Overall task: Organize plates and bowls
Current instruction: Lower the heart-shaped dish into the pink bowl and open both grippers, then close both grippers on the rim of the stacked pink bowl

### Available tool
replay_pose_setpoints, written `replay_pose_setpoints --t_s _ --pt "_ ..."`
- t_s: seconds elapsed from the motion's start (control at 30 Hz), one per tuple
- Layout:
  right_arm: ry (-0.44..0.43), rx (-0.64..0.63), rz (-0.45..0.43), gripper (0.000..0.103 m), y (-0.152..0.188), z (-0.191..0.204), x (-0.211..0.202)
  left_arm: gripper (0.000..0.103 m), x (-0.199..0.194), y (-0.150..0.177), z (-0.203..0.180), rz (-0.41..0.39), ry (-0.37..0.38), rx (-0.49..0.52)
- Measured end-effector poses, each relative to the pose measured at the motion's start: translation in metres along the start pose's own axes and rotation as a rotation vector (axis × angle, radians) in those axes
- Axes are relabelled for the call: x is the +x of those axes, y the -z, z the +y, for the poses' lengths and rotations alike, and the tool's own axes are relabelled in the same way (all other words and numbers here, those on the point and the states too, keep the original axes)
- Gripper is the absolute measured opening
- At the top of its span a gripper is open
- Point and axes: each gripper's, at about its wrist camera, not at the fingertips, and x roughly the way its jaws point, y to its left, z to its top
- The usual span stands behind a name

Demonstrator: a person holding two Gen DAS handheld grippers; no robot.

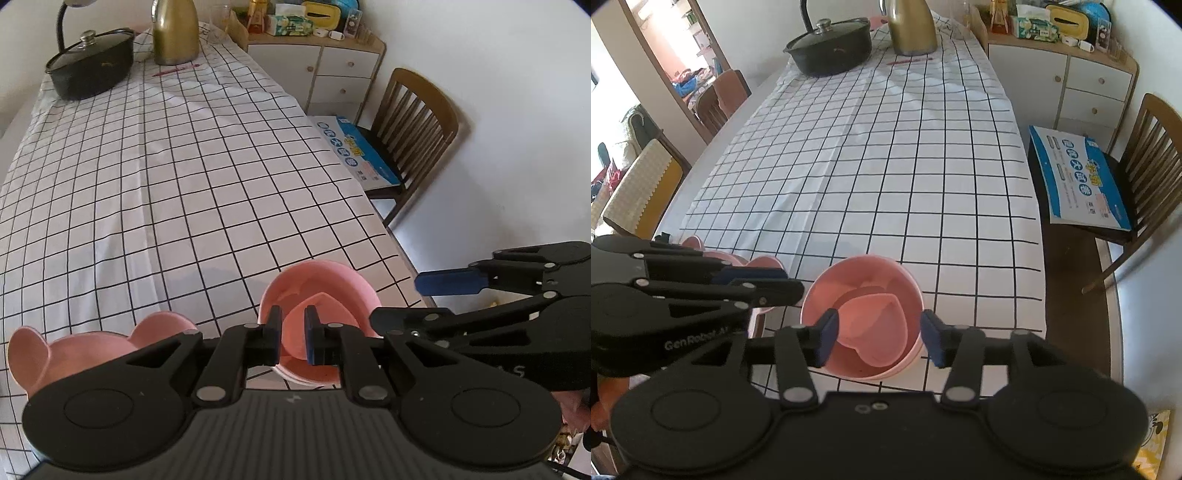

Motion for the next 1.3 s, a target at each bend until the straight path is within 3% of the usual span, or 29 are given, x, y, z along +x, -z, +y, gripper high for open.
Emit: replay_pose_setpoints --t_s 0.1,0.17,0.23,0.33,0.5,0.67,0.93,1.1,1.3 --pt "0.003 -0.007 -0.017 0.062 0.003 0.000 -0.004 0.018 -0.002 0.003 0.003 -0.006 0.001 -0.012" --pt "0.010 -0.014 -0.029 0.066 0.005 0.000 -0.007 0.034 -0.003 0.007 0.004 -0.014 0.001 -0.016" --pt "0.009 -0.014 -0.036 0.070 0.007 -0.001 -0.008 0.059 -0.004 0.011 0.006 -0.028 -0.014 -0.023" --pt "0.019 0.001 -0.043 0.079 0.010 -0.006 -0.009 0.070 -0.004 0.015 0.009 -0.039 -0.019 -0.040" --pt "0.065 0.084 -0.049 0.096 0.014 -0.021 -0.002 0.072 0.008 0.025 0.013 -0.021 -0.036 -0.075" --pt "0.048 0.191 -0.015 0.098 0.017 -0.038 0.014 0.072 0.028 0.036 0.014 0.018 -0.060 -0.099" --pt "0.078 0.215 -0.010 0.099 0.017 -0.043 0.039 0.072 0.052 0.038 0.021 0.020 -0.095 -0.158" --pt "-0.006 0.261 0.034 0.092 0.013 -0.048 0.056 0.072 0.066 0.039 0.027 0.047 -0.053 -0.225" --pt "0.020 0.237 0.074 0.076 0.011 -0.044 0.070 0.072 0.074 0.038 0.021 0.050 -0.047 -0.204"
